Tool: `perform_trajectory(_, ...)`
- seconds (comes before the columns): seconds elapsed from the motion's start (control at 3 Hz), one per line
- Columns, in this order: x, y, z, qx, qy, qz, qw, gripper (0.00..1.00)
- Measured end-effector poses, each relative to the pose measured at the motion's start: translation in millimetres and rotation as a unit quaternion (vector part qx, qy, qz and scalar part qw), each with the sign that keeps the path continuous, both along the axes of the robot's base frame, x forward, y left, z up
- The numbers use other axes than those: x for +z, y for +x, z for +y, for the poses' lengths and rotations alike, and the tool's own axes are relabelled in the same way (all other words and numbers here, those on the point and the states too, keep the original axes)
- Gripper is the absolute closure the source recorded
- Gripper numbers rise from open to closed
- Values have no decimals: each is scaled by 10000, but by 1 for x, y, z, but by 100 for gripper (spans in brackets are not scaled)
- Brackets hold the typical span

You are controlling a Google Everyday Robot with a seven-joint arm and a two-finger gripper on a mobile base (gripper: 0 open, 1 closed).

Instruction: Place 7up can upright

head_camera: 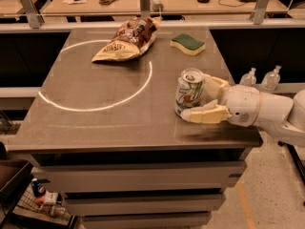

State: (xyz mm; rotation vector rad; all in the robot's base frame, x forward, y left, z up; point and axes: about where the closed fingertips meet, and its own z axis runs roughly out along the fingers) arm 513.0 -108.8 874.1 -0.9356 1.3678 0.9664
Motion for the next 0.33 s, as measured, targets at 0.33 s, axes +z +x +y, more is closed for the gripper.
perform_trajectory(0.33,0,0,0,1,0,0,10000,0)
